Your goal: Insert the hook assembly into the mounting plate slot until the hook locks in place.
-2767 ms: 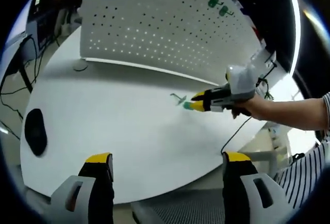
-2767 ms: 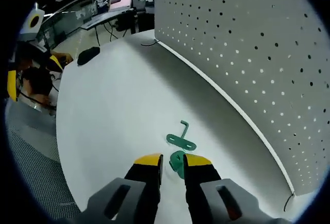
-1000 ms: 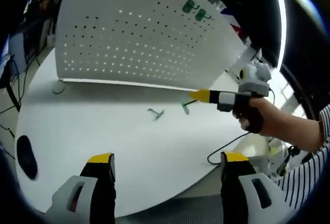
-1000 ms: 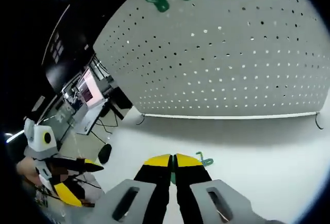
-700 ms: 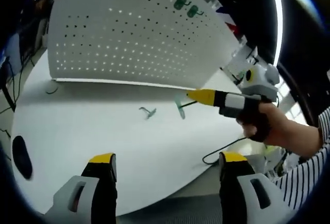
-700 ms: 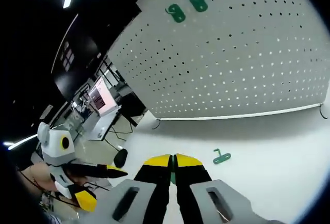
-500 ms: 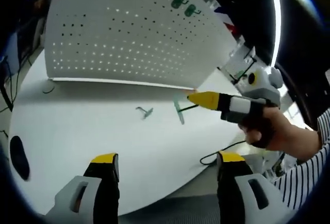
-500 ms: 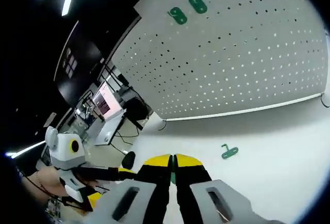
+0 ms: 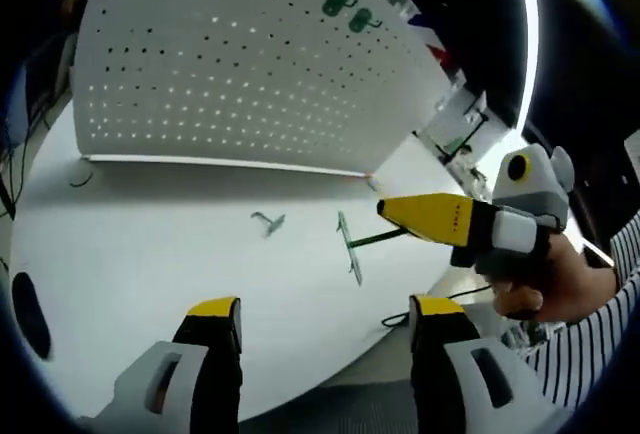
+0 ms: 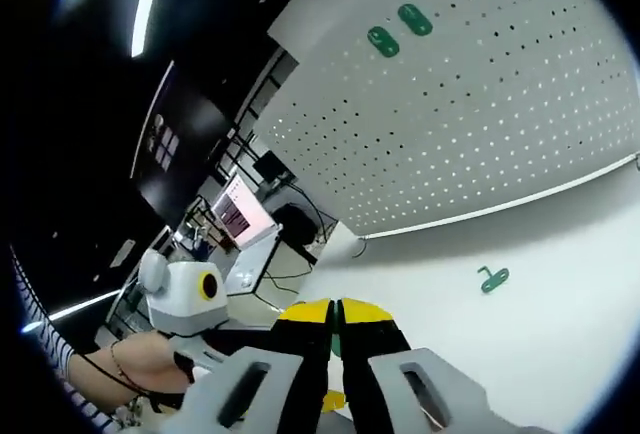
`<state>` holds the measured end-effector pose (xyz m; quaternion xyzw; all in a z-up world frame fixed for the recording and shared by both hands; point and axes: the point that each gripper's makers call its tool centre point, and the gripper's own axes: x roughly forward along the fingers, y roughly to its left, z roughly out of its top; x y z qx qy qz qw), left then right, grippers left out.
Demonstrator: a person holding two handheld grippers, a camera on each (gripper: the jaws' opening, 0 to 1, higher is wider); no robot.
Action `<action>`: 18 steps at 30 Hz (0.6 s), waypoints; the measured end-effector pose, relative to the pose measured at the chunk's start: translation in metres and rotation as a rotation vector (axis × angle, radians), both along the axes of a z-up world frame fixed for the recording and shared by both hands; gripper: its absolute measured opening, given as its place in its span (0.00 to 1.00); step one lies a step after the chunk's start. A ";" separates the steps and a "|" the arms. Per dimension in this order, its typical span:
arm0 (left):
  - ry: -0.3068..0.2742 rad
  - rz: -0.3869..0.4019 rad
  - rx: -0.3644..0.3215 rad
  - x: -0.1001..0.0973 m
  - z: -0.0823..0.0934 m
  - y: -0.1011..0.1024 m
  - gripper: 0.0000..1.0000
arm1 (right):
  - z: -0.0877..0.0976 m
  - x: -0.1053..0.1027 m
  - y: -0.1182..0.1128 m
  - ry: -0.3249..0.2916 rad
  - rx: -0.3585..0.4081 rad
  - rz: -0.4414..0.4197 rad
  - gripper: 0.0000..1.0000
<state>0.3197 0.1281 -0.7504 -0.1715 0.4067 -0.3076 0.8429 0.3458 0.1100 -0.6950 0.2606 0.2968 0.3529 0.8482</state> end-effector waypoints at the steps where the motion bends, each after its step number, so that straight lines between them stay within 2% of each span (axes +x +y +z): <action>1: -0.001 0.000 -0.005 0.000 0.000 0.000 0.67 | -0.001 0.000 0.000 -0.001 -0.004 0.003 0.00; 10: -0.048 -0.009 -0.067 0.005 0.011 -0.005 0.44 | 0.004 -0.003 0.007 -0.010 0.007 0.024 0.00; 14: -0.036 0.010 -0.125 0.008 0.016 -0.006 0.34 | 0.006 -0.004 0.010 -0.015 0.014 0.029 0.00; 18: -0.009 0.037 -0.153 0.008 0.017 -0.005 0.33 | 0.009 -0.004 0.013 -0.024 0.020 0.033 0.00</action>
